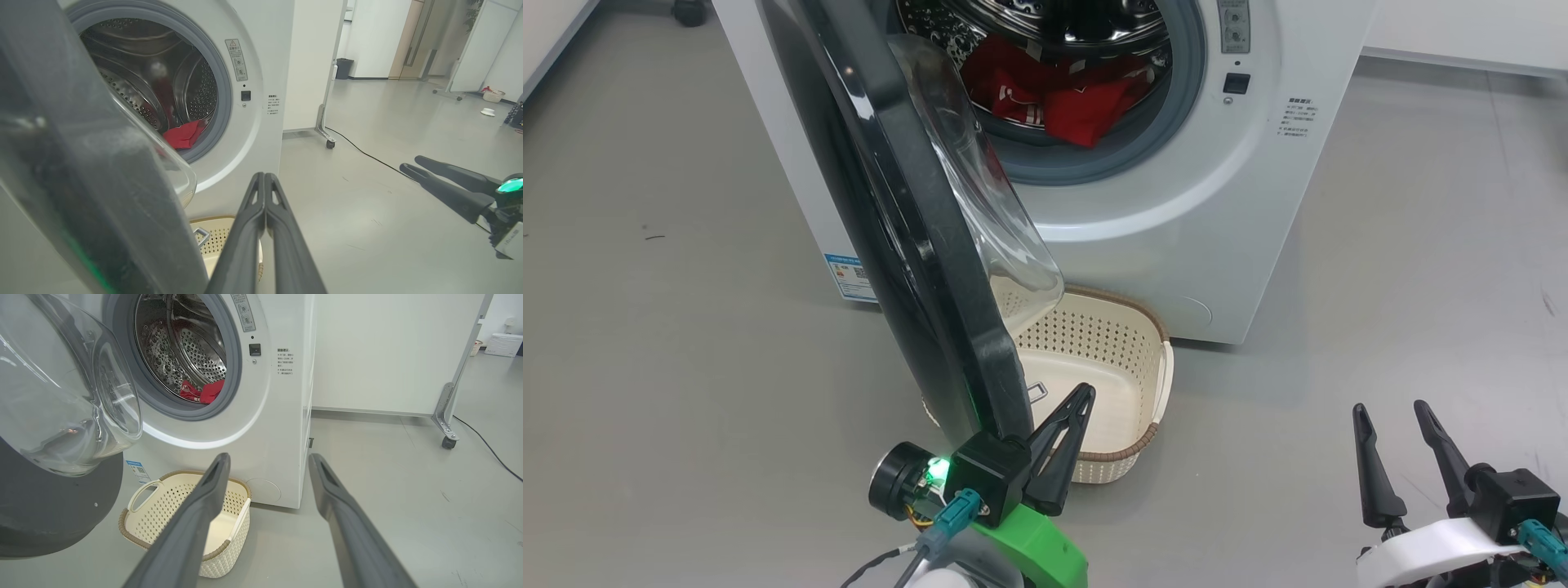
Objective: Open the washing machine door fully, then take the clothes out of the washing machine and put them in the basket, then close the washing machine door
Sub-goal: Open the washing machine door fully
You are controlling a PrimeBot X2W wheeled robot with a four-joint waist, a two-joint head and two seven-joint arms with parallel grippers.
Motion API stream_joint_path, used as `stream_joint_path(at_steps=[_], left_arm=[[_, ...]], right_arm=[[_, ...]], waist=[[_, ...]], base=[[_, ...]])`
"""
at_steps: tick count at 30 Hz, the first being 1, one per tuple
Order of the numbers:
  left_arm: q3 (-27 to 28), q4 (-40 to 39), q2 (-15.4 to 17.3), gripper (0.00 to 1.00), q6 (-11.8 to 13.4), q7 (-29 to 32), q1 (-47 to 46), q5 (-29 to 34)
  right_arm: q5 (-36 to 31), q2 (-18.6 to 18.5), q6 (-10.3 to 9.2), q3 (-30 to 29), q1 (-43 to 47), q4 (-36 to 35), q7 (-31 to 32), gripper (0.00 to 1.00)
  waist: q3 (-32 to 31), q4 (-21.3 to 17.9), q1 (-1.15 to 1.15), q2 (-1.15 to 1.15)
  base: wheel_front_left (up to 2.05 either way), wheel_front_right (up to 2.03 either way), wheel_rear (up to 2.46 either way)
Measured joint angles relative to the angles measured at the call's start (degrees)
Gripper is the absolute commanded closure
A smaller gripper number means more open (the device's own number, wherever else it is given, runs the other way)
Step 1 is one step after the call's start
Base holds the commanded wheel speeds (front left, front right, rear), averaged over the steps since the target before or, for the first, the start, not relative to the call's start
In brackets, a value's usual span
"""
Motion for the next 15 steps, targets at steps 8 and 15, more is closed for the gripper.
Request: stream_joint_path(at_steps=[8,15], left_arm=[[1.5,2.1,0.0,1.0,0.1,-0.4,0.0,0.0],[2.3,3.5,0.0,1.0,0.5,-1.3,0.0,-0.2]], right_arm=[[0.0,0.2,0.51,-0.4,0.0,0.1,0.0,0.0],[0.0,0.4,0.58,-0.6,0.0,0.1,0.0,0.0]], waist=[[0.3,0.0,0.0,0.0],[0.6,0.3,0.0,0.0]], base=[[0.0,0.0,0.0],[0.0,0.0,0.0]])
